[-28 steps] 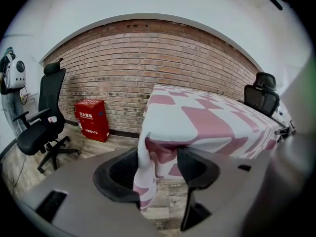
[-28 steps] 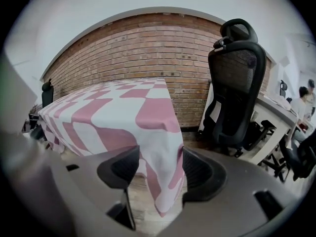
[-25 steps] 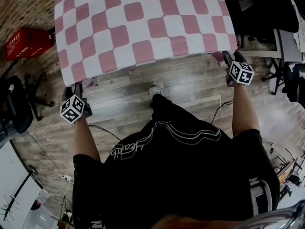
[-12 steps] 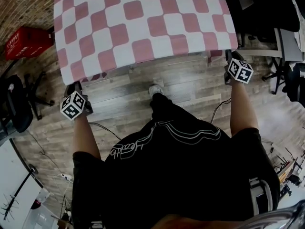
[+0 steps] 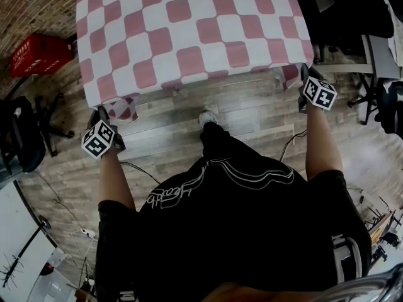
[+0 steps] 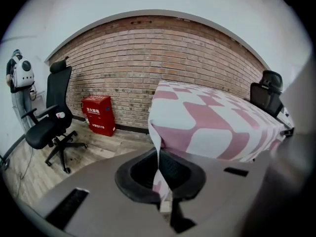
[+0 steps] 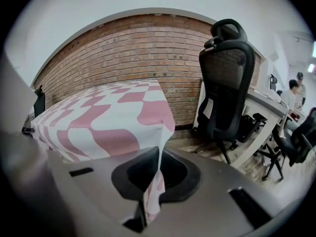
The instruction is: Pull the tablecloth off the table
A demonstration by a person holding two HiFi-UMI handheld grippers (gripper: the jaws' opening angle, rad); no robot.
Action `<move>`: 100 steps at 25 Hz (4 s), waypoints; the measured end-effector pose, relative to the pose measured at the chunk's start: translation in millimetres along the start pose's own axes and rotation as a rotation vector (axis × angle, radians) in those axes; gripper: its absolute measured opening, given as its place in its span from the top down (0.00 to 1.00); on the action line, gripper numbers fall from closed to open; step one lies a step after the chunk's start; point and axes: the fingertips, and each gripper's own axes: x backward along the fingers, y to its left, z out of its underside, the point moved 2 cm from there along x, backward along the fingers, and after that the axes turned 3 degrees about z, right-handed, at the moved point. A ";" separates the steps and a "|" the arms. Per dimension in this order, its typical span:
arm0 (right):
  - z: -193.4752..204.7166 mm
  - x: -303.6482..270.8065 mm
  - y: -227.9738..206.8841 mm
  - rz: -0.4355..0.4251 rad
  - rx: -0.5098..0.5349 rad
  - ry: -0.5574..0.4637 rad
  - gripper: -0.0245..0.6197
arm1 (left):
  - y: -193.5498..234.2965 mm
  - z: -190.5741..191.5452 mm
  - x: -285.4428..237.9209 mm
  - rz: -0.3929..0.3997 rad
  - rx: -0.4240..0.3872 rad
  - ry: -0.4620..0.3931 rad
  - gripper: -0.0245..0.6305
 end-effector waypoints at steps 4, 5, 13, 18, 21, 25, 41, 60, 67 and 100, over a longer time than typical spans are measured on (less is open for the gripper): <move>-7.7 13.5 0.7 -0.007 -0.055 -0.032 0.96 | -0.1 -2.8 4.5 0.020 0.040 -0.018 0.95; -11.5 17.9 2.2 -0.002 -0.054 -0.042 0.96 | -1.2 -4.1 5.2 0.024 0.040 -0.020 0.96; -20.0 41.4 2.7 0.019 -0.058 -0.052 0.96 | -4.5 -14.7 18.0 0.029 0.021 -0.034 0.96; -11.8 53.6 1.0 0.012 -0.076 -0.054 0.96 | -3.2 -16.2 27.2 0.031 0.015 -0.037 0.96; -8.7 64.3 1.3 0.007 -0.082 -0.065 0.96 | 0.8 -13.0 32.8 0.028 0.021 -0.039 0.96; -10.0 79.0 5.2 -0.004 -0.077 -0.088 0.96 | 6.9 -9.5 41.5 0.016 0.023 -0.043 0.96; -35.2 131.8 35.7 -0.087 -0.150 -0.225 0.97 | 4.6 -54.8 106.8 0.033 -0.030 -0.183 0.96; -78.1 221.1 97.5 -0.170 -0.165 -0.392 0.96 | -92.4 -112.7 191.6 0.237 -0.132 -0.364 0.96; -74.6 247.5 112.5 -0.200 -0.188 -0.408 0.96 | -119.6 -118.8 215.4 0.316 -0.092 -0.388 0.96; -20.4 308.5 140.2 -0.244 -0.069 -0.410 0.96 | -184.0 -70.0 293.0 0.483 -0.057 -0.396 0.96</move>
